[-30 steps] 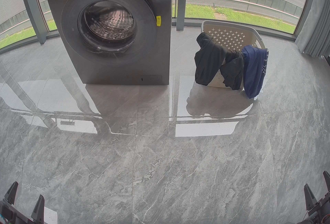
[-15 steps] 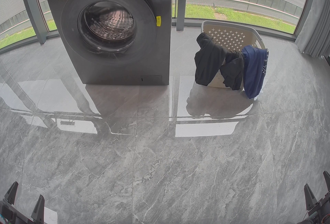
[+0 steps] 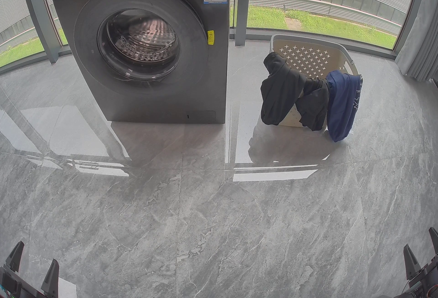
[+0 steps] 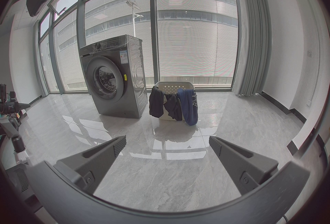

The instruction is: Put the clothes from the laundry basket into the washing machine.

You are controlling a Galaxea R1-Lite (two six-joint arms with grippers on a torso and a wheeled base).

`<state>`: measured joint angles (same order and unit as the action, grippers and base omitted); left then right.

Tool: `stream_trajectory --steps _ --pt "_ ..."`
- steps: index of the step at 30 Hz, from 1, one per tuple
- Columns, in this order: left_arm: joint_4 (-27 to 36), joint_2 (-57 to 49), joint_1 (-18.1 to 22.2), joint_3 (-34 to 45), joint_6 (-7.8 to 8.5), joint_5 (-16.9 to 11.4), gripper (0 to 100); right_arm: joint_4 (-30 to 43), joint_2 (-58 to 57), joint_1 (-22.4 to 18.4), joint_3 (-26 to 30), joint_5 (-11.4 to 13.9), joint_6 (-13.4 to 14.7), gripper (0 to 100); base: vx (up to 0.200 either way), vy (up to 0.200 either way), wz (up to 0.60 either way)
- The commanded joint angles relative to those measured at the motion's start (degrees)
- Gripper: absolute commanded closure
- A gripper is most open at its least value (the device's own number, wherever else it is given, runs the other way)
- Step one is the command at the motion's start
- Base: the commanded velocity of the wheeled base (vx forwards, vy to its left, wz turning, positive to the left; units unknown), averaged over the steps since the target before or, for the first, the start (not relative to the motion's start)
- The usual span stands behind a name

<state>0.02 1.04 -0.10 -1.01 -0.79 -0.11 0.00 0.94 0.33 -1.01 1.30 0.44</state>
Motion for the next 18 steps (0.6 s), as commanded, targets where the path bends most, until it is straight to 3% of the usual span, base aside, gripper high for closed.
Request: stream_trajectory --steps 1,7,18 --pt "-0.02 -0.77 0.01 0.92 0.0 -0.07 0 0.0 -0.68 0.02 1.01 0.01 0.0 0 0.0 0.0 0.0" --pt "-0.02 -0.77 0.01 0.92 -0.17 0.02 0 0.0 -0.68 0.02 1.01 0.01 0.0 0 0.0 0.0 0.0" --pt "0.06 -0.77 0.01 0.92 -0.17 0.02 0 0.0 -0.68 0.02 1.01 0.01 0.0 0 0.2 0.0 0.0"
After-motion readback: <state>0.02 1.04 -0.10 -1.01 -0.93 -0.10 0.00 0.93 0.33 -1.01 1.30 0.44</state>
